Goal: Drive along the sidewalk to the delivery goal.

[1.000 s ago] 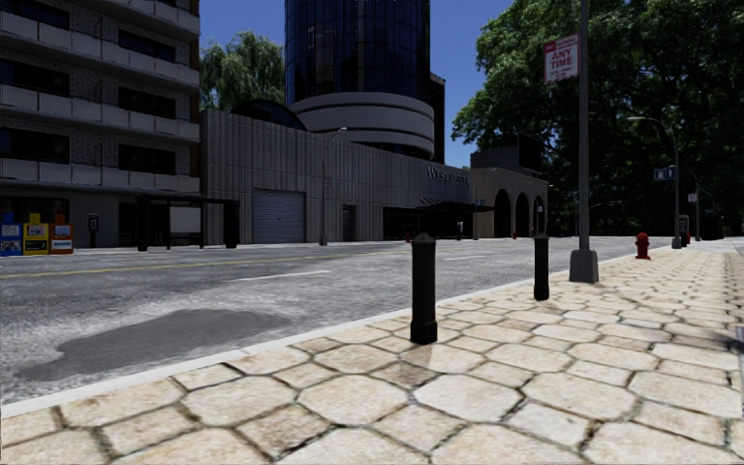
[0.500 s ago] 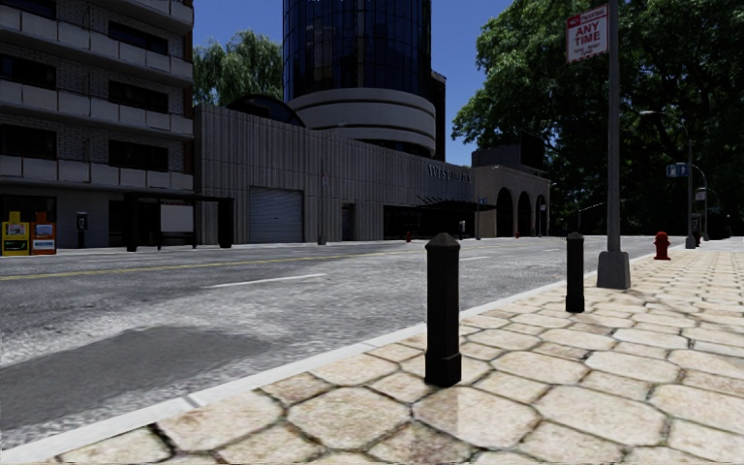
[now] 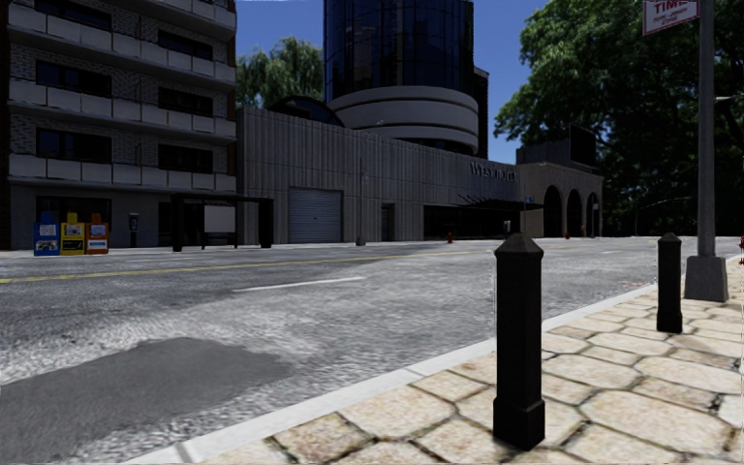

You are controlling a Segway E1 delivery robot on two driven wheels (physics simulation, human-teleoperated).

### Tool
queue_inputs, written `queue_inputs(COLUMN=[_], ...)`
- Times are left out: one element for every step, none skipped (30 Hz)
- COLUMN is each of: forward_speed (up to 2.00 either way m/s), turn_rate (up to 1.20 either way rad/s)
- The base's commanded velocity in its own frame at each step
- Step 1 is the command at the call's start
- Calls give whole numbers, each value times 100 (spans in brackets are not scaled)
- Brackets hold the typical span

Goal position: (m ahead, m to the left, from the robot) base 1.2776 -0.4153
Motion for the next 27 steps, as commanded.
queue_inputs(forward_speed=[96,96,96,96,96,96,96,96,96,96,96,95,93,90,87,85,84,84,84,84,83,83,83,83,83,83,82], turn_rate=[38,38,38,38,32,29,29,28,28,28,28,28,28,23,21,20,26,26,27,28,42,54,58,59,59,59,59])
